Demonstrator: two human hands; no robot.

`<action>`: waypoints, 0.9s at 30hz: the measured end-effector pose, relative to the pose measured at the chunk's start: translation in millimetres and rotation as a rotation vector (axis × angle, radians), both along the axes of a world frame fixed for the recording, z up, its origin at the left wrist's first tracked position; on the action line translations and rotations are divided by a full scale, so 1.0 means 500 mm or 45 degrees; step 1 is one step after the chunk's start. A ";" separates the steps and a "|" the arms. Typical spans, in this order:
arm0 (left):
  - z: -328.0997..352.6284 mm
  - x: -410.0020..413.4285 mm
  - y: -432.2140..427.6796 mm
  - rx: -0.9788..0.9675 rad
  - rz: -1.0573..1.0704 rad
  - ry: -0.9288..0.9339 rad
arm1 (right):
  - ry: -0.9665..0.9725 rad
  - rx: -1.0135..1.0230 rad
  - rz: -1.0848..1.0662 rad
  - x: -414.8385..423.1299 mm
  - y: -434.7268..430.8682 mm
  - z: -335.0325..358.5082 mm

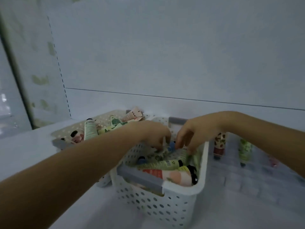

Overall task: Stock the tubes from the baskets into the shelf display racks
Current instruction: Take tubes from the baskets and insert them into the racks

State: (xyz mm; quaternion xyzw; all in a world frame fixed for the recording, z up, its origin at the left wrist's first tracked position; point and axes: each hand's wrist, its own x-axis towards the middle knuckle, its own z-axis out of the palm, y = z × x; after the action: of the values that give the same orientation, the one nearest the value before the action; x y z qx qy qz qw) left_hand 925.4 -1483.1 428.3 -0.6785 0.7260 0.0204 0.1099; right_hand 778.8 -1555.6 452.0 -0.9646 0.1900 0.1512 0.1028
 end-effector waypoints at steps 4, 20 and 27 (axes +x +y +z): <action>-0.016 -0.001 -0.022 0.068 0.038 -0.061 | 0.190 -0.081 0.006 0.029 -0.019 -0.002; 0.026 0.028 -0.016 -0.775 0.263 0.582 | -0.375 0.025 -0.018 0.032 -0.018 -0.035; 0.072 0.034 0.014 -0.867 0.496 1.497 | -1.315 1.579 -0.412 -0.039 -0.007 0.013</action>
State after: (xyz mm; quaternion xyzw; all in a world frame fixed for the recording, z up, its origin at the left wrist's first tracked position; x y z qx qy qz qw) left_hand 942.6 -1476.0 464.5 -0.6692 0.4965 0.1747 -0.5246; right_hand 759.2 -1559.1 458.6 -0.6413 0.1372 -0.2509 0.7120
